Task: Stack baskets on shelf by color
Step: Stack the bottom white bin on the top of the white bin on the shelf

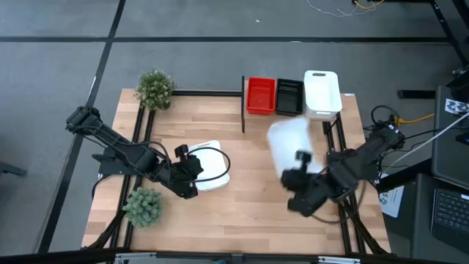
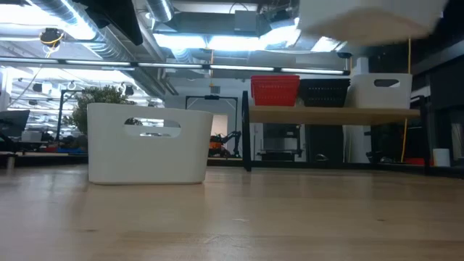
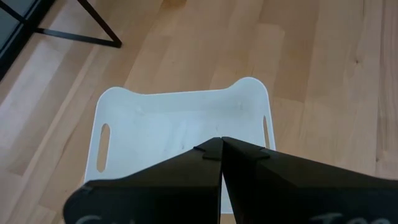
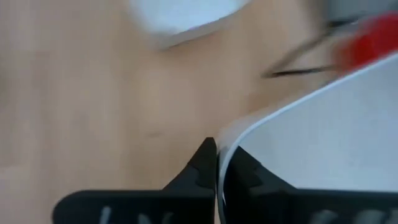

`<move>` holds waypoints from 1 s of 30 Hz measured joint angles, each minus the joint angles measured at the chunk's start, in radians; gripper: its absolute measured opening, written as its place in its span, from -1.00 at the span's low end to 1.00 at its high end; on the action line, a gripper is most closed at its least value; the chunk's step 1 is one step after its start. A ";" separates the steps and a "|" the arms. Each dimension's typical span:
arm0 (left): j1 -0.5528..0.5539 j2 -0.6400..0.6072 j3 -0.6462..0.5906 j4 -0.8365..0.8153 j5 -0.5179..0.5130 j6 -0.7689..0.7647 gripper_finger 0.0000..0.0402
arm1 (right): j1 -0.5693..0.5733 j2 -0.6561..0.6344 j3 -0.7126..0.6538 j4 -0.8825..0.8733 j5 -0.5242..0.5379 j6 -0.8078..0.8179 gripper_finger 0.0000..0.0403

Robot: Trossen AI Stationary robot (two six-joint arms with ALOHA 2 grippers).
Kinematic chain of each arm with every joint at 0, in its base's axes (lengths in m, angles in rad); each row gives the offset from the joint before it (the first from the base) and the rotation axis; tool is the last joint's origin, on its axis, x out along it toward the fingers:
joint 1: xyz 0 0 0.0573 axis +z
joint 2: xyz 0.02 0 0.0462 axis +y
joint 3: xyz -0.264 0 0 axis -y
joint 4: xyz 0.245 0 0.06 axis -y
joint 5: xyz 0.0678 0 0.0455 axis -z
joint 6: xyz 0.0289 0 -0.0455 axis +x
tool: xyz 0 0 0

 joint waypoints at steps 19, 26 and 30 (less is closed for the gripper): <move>0.000 0.000 0.000 -0.010 -0.002 0.002 -1.00 | -0.433 -0.421 -0.022 -0.197 0.284 -0.207 -0.99; 0.002 0.000 0.000 -0.010 -0.031 0.002 -1.00 | -0.673 -0.497 -0.160 -0.187 0.128 -0.343 -0.99; 0.007 0.000 0.000 -0.008 -0.031 0.001 -1.00 | -0.802 -0.473 -0.185 -0.118 0.046 -0.533 -0.99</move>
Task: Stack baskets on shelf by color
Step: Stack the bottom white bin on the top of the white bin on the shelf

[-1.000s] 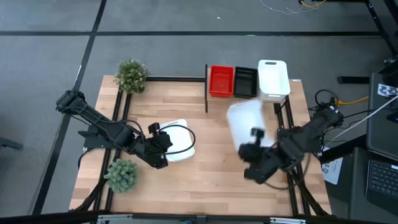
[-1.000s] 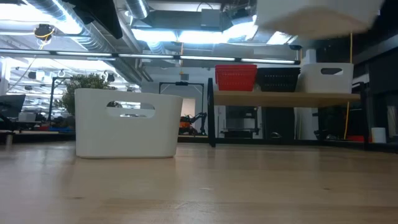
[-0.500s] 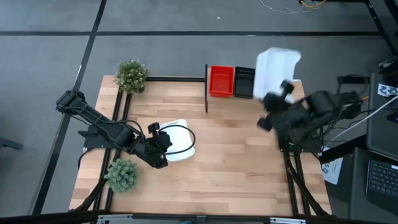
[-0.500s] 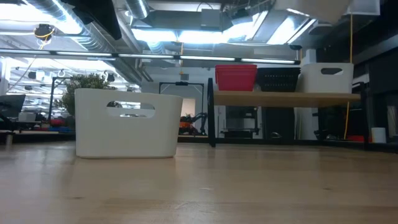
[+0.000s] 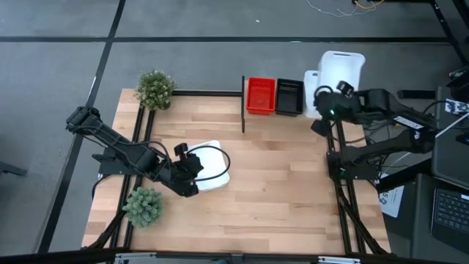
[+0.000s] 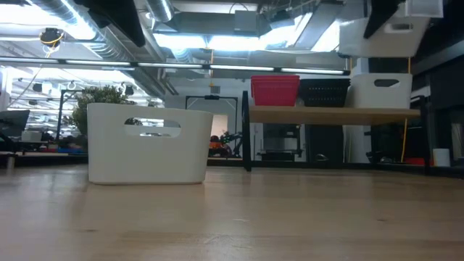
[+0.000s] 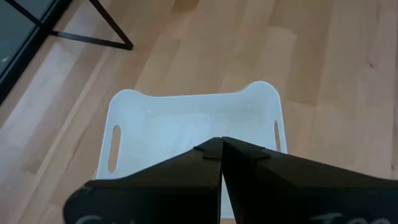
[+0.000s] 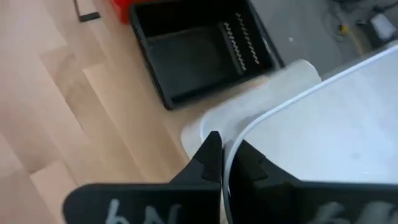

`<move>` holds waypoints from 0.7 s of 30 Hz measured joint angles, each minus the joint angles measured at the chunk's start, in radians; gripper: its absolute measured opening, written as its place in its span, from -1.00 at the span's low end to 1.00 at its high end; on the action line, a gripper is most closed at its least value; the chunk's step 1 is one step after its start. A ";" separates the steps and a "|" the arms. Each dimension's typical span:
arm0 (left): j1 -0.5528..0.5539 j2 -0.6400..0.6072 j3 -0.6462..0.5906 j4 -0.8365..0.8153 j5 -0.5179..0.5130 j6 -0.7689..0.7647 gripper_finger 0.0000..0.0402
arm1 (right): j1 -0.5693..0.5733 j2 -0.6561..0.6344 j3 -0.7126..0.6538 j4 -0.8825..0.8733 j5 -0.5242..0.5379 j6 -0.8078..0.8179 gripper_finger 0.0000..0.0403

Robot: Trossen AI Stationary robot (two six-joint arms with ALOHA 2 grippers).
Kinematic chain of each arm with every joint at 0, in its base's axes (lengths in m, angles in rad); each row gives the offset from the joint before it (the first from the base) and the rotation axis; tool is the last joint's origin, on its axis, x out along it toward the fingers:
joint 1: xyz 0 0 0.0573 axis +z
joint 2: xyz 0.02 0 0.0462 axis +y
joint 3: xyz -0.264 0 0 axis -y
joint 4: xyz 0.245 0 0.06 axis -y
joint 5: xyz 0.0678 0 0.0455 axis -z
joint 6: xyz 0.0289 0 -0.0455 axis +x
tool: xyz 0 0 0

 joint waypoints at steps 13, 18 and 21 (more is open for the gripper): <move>0.001 0.000 0.000 0.001 0.000 -0.003 -1.00 | -0.503 0.090 0.031 0.126 -0.459 -0.336 -1.00; 0.001 0.000 0.000 0.001 0.001 -0.002 -1.00 | -0.574 0.127 0.031 0.120 -0.598 -0.406 -1.00; 0.001 0.000 0.000 0.000 0.001 -0.003 -1.00 | -0.585 0.153 0.031 0.089 -0.613 -0.424 -1.00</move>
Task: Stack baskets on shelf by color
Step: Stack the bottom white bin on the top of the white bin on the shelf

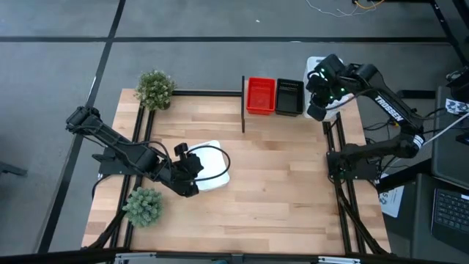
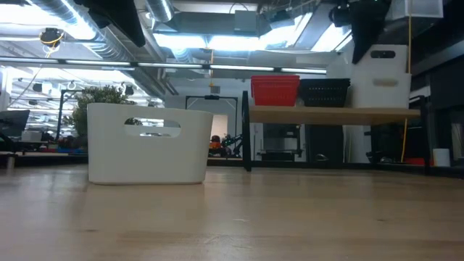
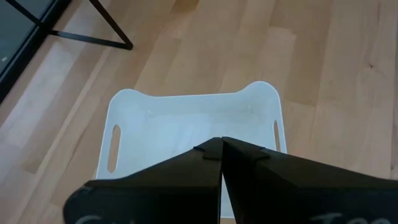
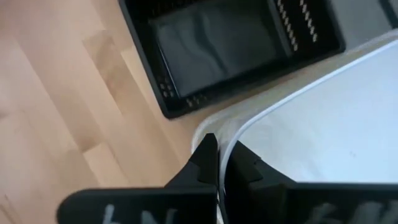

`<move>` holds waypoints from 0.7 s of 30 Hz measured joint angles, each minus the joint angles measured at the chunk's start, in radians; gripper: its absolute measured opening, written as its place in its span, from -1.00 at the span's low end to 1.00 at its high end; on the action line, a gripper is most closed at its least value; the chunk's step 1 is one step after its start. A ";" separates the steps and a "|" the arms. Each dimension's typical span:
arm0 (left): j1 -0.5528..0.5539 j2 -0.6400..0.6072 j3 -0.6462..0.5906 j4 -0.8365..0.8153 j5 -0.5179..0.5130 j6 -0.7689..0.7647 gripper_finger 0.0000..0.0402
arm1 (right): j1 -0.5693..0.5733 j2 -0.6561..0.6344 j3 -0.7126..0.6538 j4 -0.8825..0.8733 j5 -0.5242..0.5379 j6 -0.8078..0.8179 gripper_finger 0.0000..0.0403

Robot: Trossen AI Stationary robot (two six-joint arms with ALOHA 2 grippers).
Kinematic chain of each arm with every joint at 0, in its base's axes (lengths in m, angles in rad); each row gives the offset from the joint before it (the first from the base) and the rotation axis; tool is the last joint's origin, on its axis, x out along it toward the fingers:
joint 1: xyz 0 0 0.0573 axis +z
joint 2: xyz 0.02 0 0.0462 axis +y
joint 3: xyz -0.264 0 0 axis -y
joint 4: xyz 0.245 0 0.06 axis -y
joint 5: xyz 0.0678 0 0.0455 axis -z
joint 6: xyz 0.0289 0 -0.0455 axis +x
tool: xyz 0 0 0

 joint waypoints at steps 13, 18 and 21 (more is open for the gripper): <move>0.000 0.000 0.000 0.000 0.000 0.000 -1.00 | 0.000 0.035 0.000 -0.054 0.000 0.005 -0.90; 0.000 0.000 0.000 0.000 0.001 0.000 -1.00 | 0.000 0.035 0.000 -0.053 0.003 0.008 -0.65; 0.000 0.000 0.000 0.000 0.001 0.000 -1.00 | 0.000 0.035 0.000 -0.054 0.002 0.019 -0.52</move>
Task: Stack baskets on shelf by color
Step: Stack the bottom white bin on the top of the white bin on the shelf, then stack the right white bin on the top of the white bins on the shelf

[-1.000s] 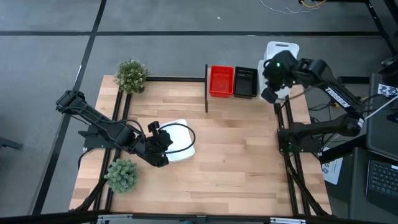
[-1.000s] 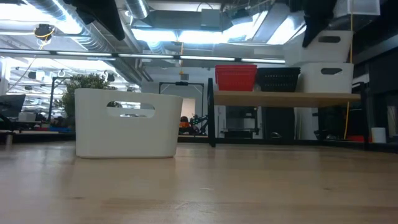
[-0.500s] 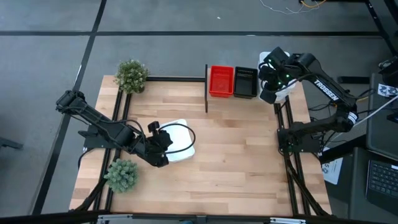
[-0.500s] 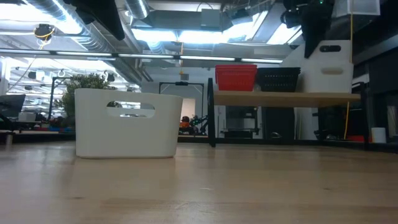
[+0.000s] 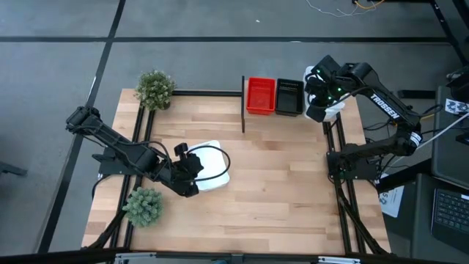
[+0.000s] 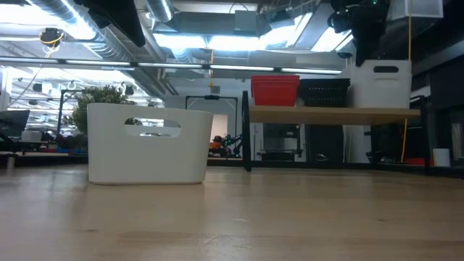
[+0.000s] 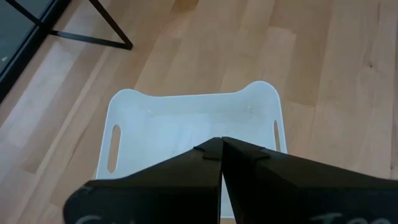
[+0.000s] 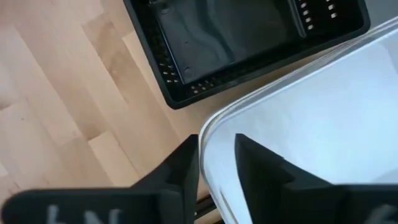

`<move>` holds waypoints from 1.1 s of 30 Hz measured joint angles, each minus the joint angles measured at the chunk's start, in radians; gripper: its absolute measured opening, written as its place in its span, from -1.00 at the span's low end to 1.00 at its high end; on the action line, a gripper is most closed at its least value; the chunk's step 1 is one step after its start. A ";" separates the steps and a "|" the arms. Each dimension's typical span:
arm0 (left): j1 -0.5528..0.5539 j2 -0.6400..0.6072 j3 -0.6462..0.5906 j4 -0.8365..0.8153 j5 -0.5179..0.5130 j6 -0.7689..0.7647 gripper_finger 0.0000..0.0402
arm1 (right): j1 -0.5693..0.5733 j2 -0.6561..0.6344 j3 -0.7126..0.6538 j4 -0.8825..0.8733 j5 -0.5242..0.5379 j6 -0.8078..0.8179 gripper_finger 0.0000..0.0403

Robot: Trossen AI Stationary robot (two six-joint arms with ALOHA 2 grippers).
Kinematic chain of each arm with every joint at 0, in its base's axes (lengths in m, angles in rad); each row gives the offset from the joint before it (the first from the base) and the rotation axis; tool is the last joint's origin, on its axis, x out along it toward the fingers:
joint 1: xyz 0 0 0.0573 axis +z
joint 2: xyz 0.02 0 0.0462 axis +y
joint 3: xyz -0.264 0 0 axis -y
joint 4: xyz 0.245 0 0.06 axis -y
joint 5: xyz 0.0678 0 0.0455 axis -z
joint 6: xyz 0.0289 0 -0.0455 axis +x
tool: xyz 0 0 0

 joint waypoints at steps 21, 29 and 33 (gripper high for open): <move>-0.004 0.028 0.000 -0.261 0.164 -0.311 -1.00 | 0.222 -0.079 0.161 -0.112 -0.367 0.381 -0.36; 0.080 0.149 -0.025 -0.536 0.231 -0.538 -1.00 | 0.507 -0.157 0.160 -0.080 -0.172 0.607 -0.43; 0.171 0.247 -0.059 -0.371 0.305 -0.461 -1.00 | 0.655 -0.160 0.160 -0.066 -0.083 0.717 -0.45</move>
